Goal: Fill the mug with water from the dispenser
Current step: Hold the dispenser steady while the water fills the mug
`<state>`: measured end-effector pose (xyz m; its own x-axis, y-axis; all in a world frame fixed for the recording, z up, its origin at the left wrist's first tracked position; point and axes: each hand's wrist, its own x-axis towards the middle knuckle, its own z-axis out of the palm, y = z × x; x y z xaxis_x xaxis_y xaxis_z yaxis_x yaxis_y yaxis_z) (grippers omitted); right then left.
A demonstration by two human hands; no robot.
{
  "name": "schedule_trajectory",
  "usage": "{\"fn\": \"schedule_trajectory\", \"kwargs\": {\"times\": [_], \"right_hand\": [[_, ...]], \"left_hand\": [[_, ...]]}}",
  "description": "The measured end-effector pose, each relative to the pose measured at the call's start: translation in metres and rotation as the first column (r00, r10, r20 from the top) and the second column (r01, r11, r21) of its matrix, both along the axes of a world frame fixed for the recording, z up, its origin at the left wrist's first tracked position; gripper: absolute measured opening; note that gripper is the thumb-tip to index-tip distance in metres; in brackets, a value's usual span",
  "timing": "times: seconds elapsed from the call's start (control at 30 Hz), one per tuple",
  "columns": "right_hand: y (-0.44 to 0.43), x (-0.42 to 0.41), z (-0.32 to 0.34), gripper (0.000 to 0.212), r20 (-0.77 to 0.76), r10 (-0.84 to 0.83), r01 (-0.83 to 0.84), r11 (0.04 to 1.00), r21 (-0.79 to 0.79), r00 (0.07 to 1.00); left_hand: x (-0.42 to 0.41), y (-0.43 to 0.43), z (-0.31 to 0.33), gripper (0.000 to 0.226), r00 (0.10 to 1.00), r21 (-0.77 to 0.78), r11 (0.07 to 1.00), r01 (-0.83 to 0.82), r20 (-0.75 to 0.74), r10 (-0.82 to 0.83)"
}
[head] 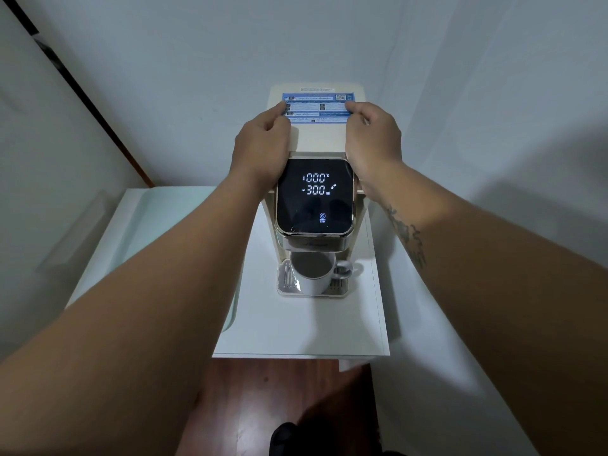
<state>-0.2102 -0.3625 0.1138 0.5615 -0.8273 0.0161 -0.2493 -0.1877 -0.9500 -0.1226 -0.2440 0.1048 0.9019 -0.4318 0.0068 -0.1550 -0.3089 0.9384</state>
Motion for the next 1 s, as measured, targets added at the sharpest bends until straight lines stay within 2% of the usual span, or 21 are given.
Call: {"fn": "schedule_trajectory", "kwargs": {"times": [0.1, 0.27, 1.0], "right_hand": [[0.0007, -0.0006, 0.0006, 0.042, 0.000, 0.000, 0.000, 1.000, 0.014, 1.000], [0.0019, -0.0012, 0.0018, 0.039, 0.000, 0.008, -0.008, 1.000, 0.027, 1.000], [0.0019, -0.0006, 0.0014, 0.037, 0.042, -0.001, -0.001, 0.998, 0.069, 0.999]], "left_hand": [[-0.0003, 0.0013, 0.0007, 0.058, 1.000, 0.000, 1.000, 0.002, -0.001, -0.002], [-0.0017, 0.0006, 0.0017, 0.049, 1.000, -0.001, 1.000, 0.017, 0.004, -0.017], [-0.0013, 0.0030, 0.0012, 0.062, 1.000, 0.009, 1.000, 0.009, -0.013, -0.009]]}}
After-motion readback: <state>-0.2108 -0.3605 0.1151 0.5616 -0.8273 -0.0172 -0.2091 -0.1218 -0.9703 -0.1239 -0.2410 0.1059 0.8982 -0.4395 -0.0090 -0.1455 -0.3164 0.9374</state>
